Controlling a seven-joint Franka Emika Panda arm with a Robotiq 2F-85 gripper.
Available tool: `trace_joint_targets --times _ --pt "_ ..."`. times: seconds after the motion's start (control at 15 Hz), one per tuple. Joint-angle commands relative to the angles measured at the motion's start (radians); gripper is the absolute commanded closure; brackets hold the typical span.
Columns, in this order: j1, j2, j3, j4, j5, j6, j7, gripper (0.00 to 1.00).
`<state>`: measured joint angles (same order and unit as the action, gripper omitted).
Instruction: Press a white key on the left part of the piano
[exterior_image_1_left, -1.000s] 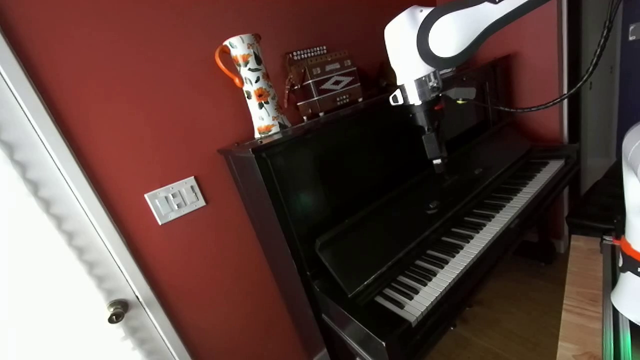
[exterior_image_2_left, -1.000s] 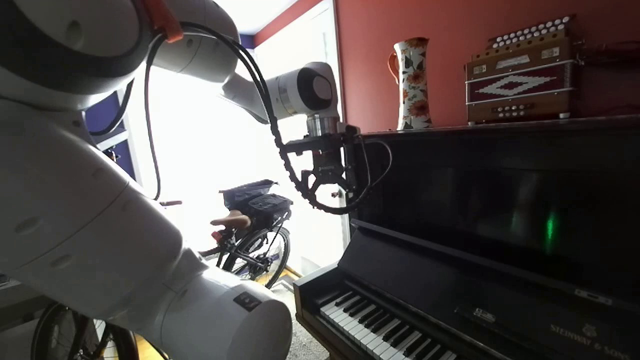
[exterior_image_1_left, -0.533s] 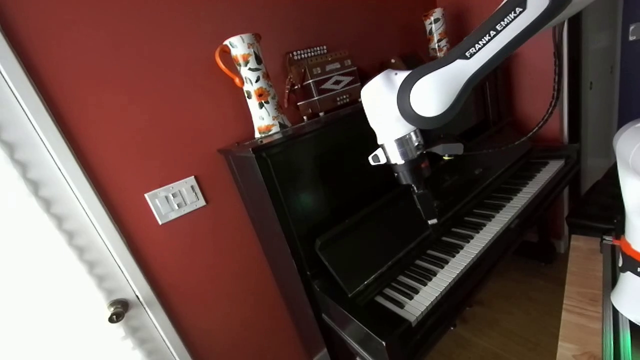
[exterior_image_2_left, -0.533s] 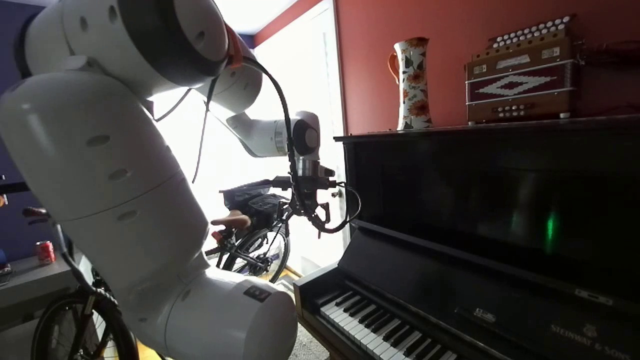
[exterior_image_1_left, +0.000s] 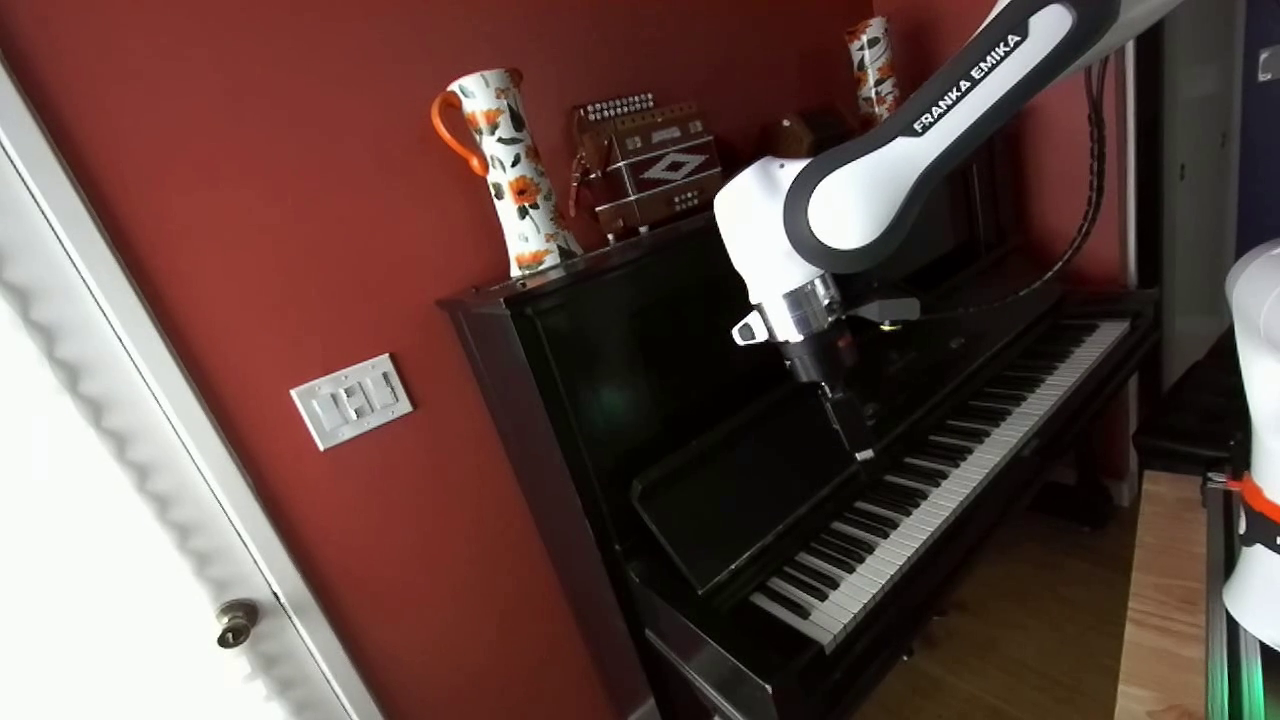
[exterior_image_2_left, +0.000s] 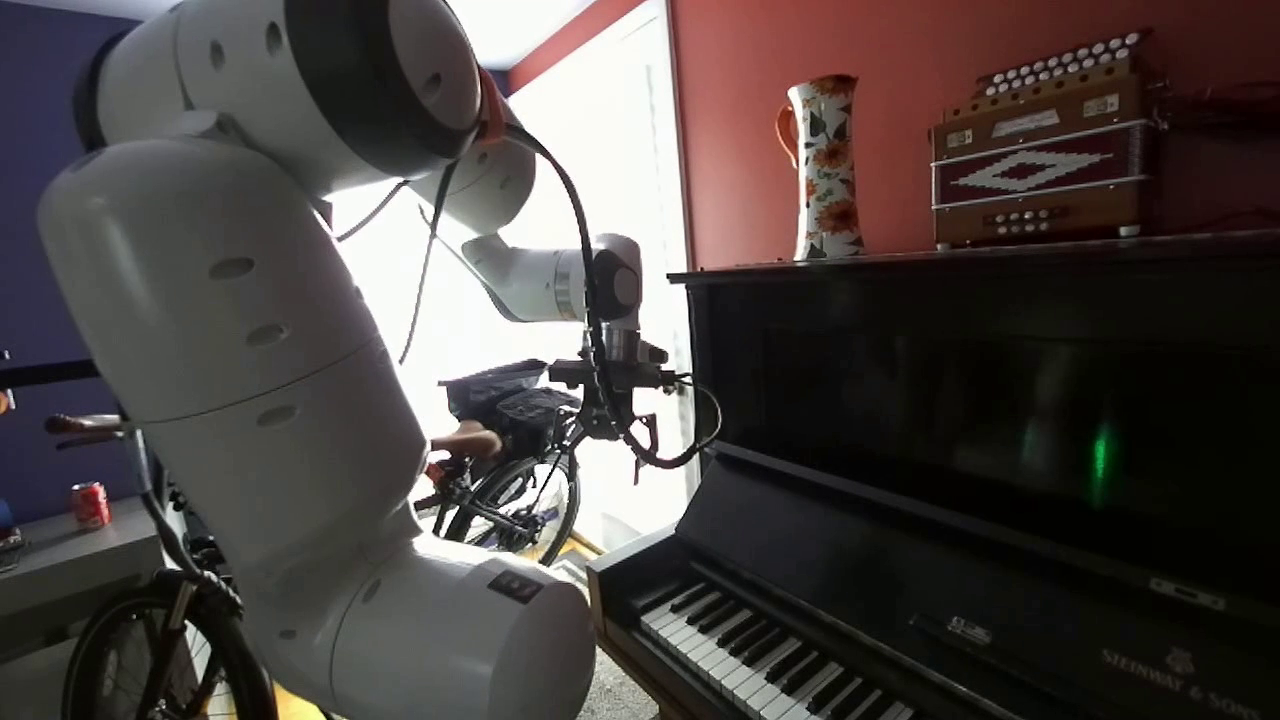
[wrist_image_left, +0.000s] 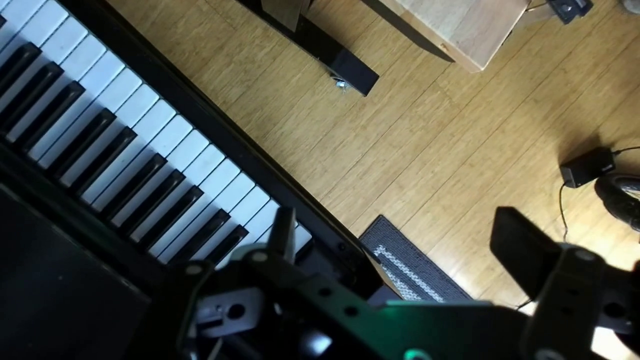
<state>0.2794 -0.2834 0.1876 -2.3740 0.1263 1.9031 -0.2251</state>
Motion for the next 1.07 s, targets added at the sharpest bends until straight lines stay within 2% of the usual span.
trace_joint_targets --times 0.0,0.13,0.27,0.53,0.67,0.8,1.0 --pt "-0.014 0.062 0.005 -0.023 0.034 0.036 0.062 0.00" --pt "-0.036 0.104 0.016 -0.071 0.007 0.109 0.175 0.00" --pt "-0.051 0.146 0.018 -0.120 -0.009 0.256 0.273 0.00" --pt "-0.062 0.245 0.014 -0.201 -0.024 0.591 0.359 0.00" --pt "-0.063 0.296 0.011 -0.224 -0.048 0.700 0.386 0.00" --pt "-0.067 0.339 0.002 -0.243 -0.090 0.775 0.425 0.00" --pt "-0.065 0.338 0.003 -0.234 -0.067 0.751 0.407 0.00"
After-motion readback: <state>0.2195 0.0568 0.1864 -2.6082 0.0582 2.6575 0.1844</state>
